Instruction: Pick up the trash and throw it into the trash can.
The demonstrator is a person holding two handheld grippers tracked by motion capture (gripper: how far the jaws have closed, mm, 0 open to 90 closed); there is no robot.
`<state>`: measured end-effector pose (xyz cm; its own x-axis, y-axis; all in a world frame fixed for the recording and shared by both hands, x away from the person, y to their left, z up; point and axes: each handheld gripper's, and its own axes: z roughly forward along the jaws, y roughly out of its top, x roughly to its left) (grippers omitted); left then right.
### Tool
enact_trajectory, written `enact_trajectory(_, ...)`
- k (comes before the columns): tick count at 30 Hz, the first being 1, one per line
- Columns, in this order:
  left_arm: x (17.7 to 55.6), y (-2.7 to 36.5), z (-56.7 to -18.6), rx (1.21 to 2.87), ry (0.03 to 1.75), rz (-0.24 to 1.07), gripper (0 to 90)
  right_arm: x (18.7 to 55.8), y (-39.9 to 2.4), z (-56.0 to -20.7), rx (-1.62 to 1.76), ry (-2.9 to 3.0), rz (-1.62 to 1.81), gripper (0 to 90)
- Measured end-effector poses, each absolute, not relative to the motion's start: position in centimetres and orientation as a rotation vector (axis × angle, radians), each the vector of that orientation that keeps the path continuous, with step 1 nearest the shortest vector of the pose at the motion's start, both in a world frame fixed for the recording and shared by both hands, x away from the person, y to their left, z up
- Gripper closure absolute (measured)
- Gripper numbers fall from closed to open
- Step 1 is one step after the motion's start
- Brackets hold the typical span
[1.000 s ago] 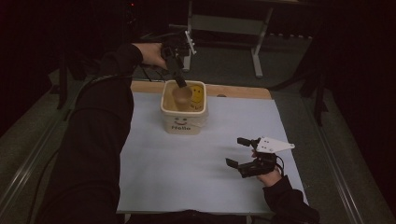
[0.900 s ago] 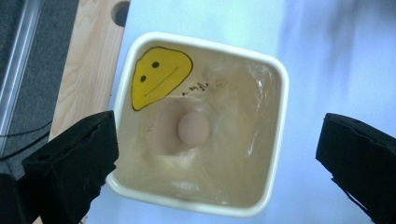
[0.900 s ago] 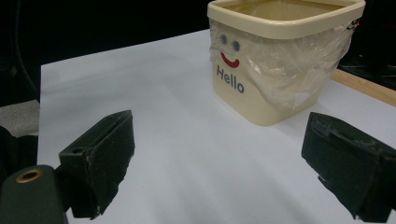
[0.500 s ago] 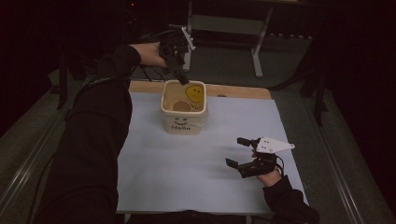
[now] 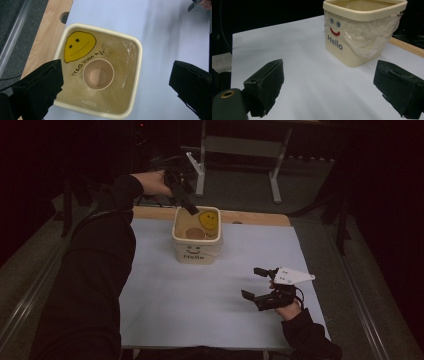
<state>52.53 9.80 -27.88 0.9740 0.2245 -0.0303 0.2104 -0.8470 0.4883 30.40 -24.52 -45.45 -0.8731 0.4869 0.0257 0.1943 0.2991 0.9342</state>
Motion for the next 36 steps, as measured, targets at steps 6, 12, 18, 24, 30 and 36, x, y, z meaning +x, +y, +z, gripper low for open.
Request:
enact_trajectory(6,51.5,10.7,-27.6,2.585,0.308,0.044,0.4,30.4,-24.4,-45.4,0.616,2.306,1.596,9.4)
enact_trajectory(12,50.7,11.5,-27.4,2.571,0.314,0.039,0.4,30.4,-24.3,-45.4,0.617,2.309,1.598,9.4)
enact_trajectory(18,49.7,12.3,-27.3,2.572,0.309,0.027,0.4,30.4,-24.3,-45.4,0.612,2.311,1.602,9.4)
enact_trajectory(24,48.6,13.1,-27.4,2.569,0.302,0.034,0.4,30.3,-24.1,-45.4,0.609,2.315,1.601,9.4)
enact_trajectory(30,47.7,14.3,-27.6,2.557,0.320,0.027,0.4,30.3,-24.0,-45.4,0.602,2.314,1.601,9.4)
enact_trajectory(36,46.6,15.4,-28.0,2.543,0.328,0.018,0.4,30.3,-24.0,-45.3,0.603,2.313,1.603,9.4)
